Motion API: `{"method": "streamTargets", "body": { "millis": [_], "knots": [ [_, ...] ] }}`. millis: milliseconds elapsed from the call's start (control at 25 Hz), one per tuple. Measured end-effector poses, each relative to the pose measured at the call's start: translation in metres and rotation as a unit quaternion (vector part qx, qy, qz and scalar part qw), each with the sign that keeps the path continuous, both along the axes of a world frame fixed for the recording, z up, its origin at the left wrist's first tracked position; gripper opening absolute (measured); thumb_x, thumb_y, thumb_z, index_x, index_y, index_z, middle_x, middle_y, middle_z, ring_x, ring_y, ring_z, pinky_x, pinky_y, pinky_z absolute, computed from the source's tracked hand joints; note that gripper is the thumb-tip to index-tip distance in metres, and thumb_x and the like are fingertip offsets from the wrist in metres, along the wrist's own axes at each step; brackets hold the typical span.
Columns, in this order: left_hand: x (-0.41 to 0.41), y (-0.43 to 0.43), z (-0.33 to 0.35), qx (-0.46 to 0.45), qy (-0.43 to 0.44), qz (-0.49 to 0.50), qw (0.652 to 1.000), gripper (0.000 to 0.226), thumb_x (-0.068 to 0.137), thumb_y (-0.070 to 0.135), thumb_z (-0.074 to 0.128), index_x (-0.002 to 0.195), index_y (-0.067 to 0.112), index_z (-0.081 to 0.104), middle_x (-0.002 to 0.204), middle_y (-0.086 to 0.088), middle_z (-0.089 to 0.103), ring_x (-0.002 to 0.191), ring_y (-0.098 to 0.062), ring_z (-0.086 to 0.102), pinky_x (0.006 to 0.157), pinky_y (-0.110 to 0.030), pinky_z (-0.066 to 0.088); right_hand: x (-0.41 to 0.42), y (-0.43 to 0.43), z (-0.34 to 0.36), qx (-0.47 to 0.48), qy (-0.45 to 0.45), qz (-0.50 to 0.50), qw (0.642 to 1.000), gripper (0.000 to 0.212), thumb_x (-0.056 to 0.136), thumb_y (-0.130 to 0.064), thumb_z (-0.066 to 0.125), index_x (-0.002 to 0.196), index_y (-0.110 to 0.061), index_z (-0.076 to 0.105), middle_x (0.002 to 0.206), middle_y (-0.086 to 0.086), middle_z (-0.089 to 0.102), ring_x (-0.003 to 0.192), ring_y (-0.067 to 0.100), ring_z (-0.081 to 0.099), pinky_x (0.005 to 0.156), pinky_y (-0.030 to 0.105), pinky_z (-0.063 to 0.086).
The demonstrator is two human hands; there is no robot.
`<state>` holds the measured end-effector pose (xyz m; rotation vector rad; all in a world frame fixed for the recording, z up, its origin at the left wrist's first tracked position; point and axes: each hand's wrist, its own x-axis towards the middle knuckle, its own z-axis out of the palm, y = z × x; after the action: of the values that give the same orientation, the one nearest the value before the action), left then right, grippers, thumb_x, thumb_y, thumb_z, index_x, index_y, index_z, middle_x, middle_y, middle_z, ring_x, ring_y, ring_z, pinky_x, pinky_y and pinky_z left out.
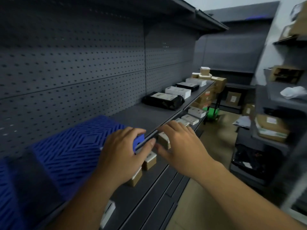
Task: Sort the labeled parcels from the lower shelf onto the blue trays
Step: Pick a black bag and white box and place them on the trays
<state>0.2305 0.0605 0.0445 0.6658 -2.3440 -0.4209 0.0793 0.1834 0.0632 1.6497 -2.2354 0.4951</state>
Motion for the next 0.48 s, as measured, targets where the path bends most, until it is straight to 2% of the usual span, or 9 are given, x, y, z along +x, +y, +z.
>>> {"method": "streamTargets", "body": {
  "millis": [200, 480],
  "knots": [
    [-0.106, -0.036, -0.009, 0.048, 0.011, -0.014, 0.999, 0.058, 0.087, 0.08, 0.039, 0.13, 0.045, 0.053, 0.129, 0.027, 0.056, 0.119, -0.004, 0.05, 0.094, -0.033, 0.048, -0.103, -0.033, 0.0, 0.013, 0.002, -0.037, 0.999, 0.048, 0.096, -0.051, 0.054, 0.136, -0.024, 0.056, 0.131, -0.002, 0.055, 0.124, 0.024, 0.052, 0.102, 0.036, 0.042],
    [-0.247, -0.071, -0.008, 0.079, -0.002, -0.009, 0.997, 0.049, 0.088, 0.073, 0.046, 0.125, 0.044, 0.056, 0.123, 0.026, 0.057, 0.113, -0.001, 0.052, 0.09, -0.033, 0.05, -0.256, -0.047, -0.018, -0.002, -0.03, -0.059, 0.998, 0.051, 0.096, -0.05, 0.057, 0.141, -0.027, 0.053, 0.135, -0.005, 0.055, 0.126, 0.02, 0.051, 0.102, 0.032, 0.041]
  ]
}}
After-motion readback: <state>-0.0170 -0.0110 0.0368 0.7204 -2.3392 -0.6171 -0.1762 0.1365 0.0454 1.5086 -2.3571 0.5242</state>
